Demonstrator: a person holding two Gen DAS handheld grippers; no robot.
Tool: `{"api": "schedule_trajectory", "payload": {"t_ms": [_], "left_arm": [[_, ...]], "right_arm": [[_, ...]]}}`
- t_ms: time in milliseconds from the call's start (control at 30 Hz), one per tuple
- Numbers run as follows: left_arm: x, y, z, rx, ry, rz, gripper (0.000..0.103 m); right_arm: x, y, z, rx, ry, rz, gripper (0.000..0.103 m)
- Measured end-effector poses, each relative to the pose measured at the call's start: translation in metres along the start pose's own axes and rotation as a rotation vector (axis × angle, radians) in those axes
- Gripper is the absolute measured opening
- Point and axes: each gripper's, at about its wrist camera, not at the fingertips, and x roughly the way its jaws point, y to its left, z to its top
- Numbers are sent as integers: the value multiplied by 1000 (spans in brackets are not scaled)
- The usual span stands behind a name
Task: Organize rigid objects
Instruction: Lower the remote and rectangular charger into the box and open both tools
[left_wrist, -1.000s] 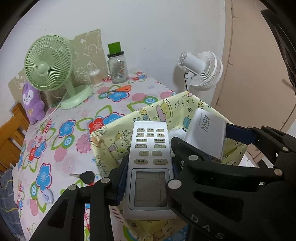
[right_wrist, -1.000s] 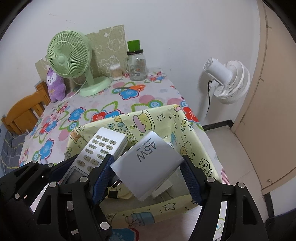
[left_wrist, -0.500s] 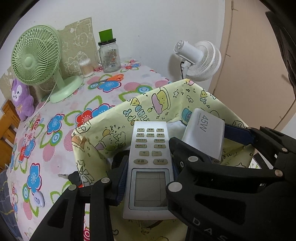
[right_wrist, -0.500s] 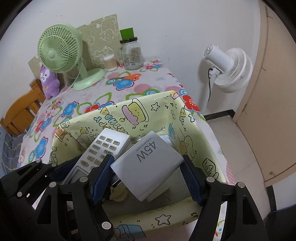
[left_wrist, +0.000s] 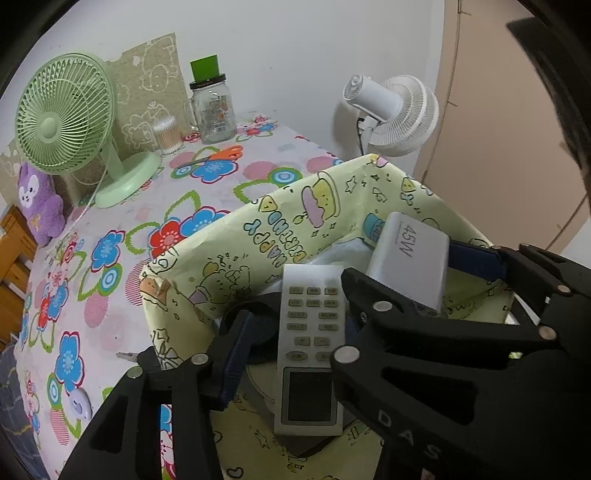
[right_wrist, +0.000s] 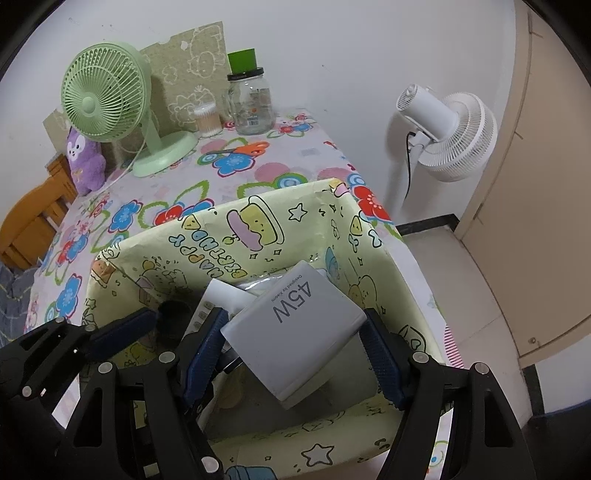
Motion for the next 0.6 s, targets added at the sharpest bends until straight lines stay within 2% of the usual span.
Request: {"api": "schedule_trajectory", "payload": {"t_ms": [233,267,300,400,600], "left_arm": [[-1,0,0,14,6,-5,61],[-1,0,0,16,6,-1,62],[-2,-1,0,18,0,0,68],[-9,-1,-2,20,-23,1,78],[-22,-2,-5,21,-52,10,80]], "right_arm": [[1,1,0,-2,9,-2,77],[0,0,0,-1,9,-2,77],[0,0,0,1,8,-4,77],[-4,-1,-1,12,4,16,81],[-16,2,-5,26,-16,20,85]]}}
